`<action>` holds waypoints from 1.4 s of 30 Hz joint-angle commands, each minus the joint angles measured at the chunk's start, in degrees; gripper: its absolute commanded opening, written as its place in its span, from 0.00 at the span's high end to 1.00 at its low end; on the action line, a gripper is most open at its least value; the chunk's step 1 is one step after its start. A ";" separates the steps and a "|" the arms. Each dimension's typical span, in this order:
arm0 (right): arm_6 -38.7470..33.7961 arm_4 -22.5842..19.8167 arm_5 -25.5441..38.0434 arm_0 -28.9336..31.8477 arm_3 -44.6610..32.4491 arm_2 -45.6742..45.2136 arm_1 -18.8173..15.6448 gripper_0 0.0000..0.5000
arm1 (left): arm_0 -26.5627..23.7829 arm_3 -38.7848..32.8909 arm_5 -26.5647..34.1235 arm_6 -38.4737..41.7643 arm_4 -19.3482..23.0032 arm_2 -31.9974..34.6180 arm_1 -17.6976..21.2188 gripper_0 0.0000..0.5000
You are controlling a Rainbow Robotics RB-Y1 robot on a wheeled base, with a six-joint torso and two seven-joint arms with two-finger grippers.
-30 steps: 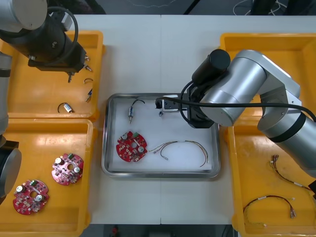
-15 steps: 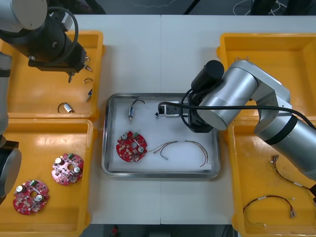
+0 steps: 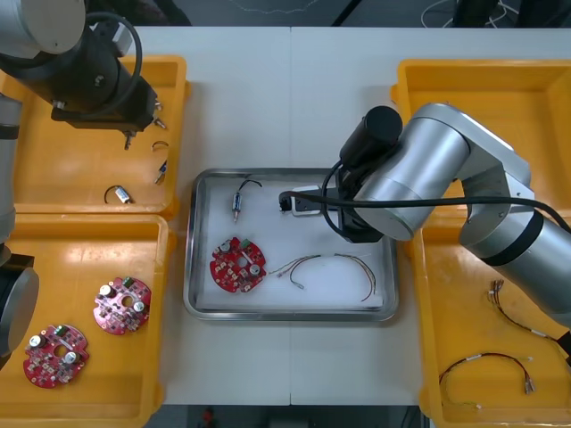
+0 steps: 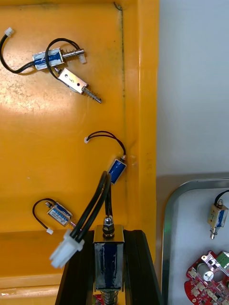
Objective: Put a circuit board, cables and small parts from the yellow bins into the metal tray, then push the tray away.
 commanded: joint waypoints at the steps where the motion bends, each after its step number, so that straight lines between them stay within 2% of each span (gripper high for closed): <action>1: -1.92 0.40 5.48 0.43 -5.77 -3.17 2.04 0.00 | 0.31 -2.26 0.38 2.33 0.89 0.15 -0.55 1.00; 7: -2.45 0.58 18.14 0.43 -12.28 -7.74 2.66 0.00 | 0.31 -3.93 0.38 5.05 1.51 -3.02 -1.34 1.00; 9: -2.71 0.75 20.12 0.43 -14.21 -9.41 2.66 0.00 | 0.31 -4.81 0.38 6.72 1.68 -4.42 -1.69 0.99; 14: -3.50 0.93 20.12 0.43 -19.75 -15.03 2.48 0.00 | 0.22 -7.10 0.38 11.21 2.03 -8.91 -3.18 0.99; 20: -4.38 0.66 20.12 2.01 -24.76 -23.56 -0.15 0.00 | 0.31 -8.33 0.38 17.01 2.56 -14.80 -5.73 1.00; 27: -5.61 -0.48 20.12 8.69 -27.13 -34.90 -4.99 0.00 | 0.31 -7.10 0.38 23.07 1.68 -22.79 -8.63 1.00; 33: -7.11 -1.53 20.12 13.70 -27.22 -44.21 -7.89 0.00 | 0.31 -3.06 -3.62 24.65 -0.51 -28.86 -10.30 0.99; 42: -19.24 -6.10 20.12 21.87 -27.13 -56.60 -9.03 0.00 | 0.31 3.80 -10.39 25.53 -3.85 -33.52 -12.15 1.00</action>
